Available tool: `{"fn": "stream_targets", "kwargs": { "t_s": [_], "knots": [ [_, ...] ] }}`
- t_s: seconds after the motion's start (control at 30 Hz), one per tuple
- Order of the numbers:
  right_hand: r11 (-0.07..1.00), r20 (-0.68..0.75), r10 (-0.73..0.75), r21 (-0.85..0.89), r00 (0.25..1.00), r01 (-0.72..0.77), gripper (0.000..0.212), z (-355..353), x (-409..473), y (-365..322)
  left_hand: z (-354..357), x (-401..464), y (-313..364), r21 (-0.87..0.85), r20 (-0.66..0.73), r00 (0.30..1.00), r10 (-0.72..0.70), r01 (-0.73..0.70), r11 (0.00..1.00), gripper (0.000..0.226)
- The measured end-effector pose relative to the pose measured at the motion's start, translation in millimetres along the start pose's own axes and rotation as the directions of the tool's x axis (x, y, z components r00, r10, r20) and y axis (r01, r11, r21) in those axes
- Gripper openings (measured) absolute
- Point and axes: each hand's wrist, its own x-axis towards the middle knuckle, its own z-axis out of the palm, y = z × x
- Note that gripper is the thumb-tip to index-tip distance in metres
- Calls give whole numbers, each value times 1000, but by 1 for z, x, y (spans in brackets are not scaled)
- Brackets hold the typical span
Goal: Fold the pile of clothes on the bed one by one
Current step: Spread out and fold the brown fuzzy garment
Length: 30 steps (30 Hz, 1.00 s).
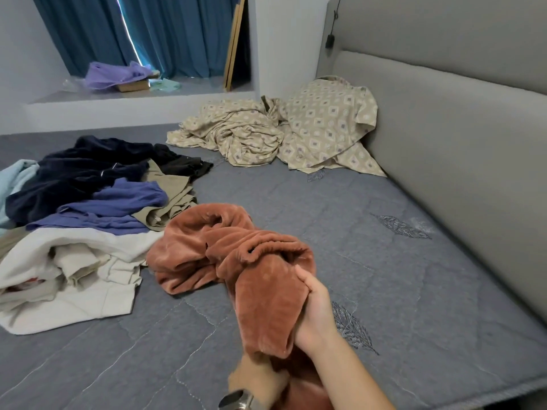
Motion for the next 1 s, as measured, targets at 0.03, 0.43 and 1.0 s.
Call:
{"fn": "stream_targets", "kwargs": {
  "t_s": [0.03,0.43,1.0],
  "knots": [
    [1000,-5,-16,8,1000,17,38,0,2,-4,-9,4,1,-24,-22,999,31,-31,999,62],
    [933,-353,-316,-284,881,221,32,-52,20,-59,-151,58,-137,-431,-823,493,-280,-223,874,41],
    [-728,364,-309,-685,878,28,76,-67,63,-33,-110,60,-94,-224,-307,952,20,-93,970,24]
  ]
}}
